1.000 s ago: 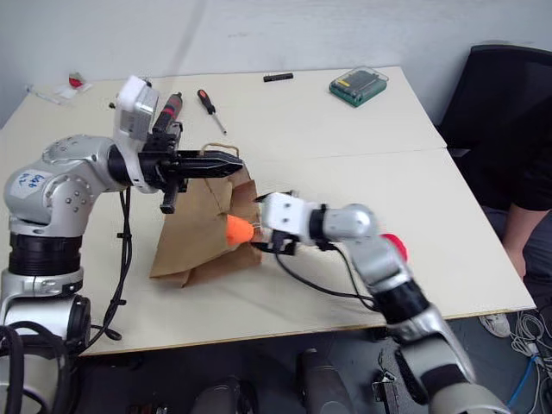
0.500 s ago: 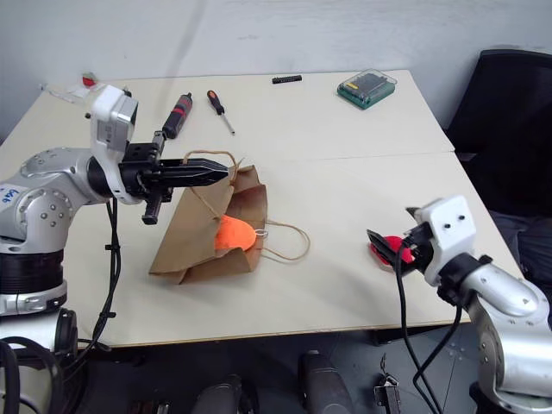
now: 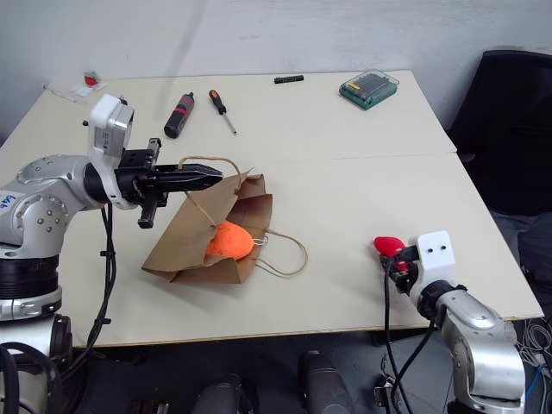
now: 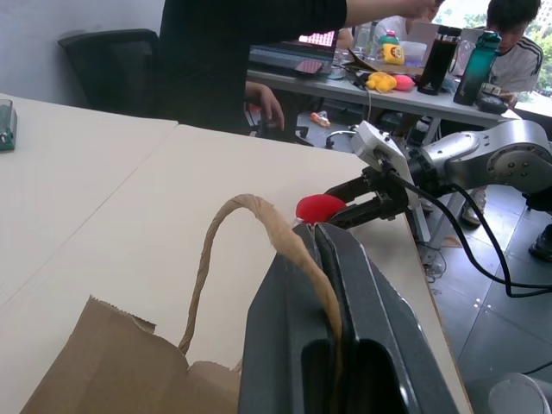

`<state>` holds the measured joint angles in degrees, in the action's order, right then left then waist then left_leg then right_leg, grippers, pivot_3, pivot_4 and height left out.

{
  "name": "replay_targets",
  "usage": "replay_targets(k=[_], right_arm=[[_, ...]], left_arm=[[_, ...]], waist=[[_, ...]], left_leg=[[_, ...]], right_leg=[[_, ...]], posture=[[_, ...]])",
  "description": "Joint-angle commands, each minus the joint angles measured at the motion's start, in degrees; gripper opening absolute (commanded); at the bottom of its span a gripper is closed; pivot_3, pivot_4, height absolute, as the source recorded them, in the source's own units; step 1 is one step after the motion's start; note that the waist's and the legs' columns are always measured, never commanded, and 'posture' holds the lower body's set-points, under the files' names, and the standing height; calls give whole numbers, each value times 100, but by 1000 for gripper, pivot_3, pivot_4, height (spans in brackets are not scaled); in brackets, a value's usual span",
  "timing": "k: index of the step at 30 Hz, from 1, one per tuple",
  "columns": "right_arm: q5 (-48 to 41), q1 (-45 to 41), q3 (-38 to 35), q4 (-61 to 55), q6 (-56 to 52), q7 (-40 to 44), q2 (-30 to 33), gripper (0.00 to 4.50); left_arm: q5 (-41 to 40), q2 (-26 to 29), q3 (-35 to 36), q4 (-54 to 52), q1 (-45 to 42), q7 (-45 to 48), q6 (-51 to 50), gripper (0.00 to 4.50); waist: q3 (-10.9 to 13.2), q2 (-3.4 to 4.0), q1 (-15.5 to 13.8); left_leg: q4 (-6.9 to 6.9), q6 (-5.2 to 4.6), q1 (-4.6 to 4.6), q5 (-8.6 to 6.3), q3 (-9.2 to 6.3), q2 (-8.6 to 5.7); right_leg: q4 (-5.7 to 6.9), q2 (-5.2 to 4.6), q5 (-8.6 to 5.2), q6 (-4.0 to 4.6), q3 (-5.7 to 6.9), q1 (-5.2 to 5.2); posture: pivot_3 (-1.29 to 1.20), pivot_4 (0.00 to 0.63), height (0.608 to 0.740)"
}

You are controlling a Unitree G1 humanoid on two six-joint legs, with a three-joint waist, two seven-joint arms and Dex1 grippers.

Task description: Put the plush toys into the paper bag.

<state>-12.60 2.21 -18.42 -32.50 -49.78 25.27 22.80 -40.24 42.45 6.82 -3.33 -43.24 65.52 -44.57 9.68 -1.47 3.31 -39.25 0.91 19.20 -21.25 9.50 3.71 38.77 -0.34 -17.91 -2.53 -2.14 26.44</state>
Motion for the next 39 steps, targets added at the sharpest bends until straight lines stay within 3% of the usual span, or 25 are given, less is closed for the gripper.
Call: replay_targets(k=[1,3,5,8,11,16,20,27,39], right_arm=[[-172,103,-40,-38,284,187,208,1075],[-377,38,-44,-145,375,451,400,516],[-665,-249,46,-287,338,711,588,247],[-1051,-1086,606,-318,177,1127,865,243],[-984,-2134,1669,34,292,1502,971,242],[-453,-3743,3138,1484,848,1690,333,242],[89,-4660,3858,3101,1511,1735,-370,242],[235,-5593,3867,5184,2087,1939,-1375,242],[267,-6087,3331,6734,2341,1740,-2277,242]], left_arm=[[-64,148,232,-22,-48,-25,77,0],[-74,172,235,-8,-61,-25,68,0],[-78,183,223,-10,-79,-12,55,0],[-58,181,144,26,-164,59,45,0],[-26,168,23,98,-308,168,54,0],[-55,140,-138,159,-526,292,12,0],[-112,118,-203,105,-606,378,-62,0],[-187,130,-234,-82,-596,425,-189,0],[-151,74,-249,-92,-564,397,-183,0]], waist=[[0,0,-1],[0,0,-1],[0,0,8],[0,0,47],[0,0,70],[1,-1,120],[1,-1,168],[1,-1,220],[1,0,355]], left_leg=[[0,0,0,0,0,0],[0,0,0,0,0,0],[0,0,0,0,0,0],[0,1,-4,0,3,1],[0,5,-3,3,-5,3],[6,4,8,4,-10,4],[5,1,9,5,-9,3],[5,0,10,6,-8,5],[7,1,11,6,-15,8]], right_leg=[[-1,0,0,0,0,0],[-1,0,0,0,0,0],[-1,0,0,0,0,0],[2,2,0,0,-2,0],[3,7,0,1,2,0],[-11,4,-1,3,8,3],[-10,-3,-1,3,13,4],[-1,-8,-1,3,15,9],[25,-12,-3,6,24,11]], posture=[[0,150,740],[0,150,740],[0,150,740],[0,150,740],[0,150,740],[0,150,740],[0,150,740],[0,150,740],[0,150,740]])
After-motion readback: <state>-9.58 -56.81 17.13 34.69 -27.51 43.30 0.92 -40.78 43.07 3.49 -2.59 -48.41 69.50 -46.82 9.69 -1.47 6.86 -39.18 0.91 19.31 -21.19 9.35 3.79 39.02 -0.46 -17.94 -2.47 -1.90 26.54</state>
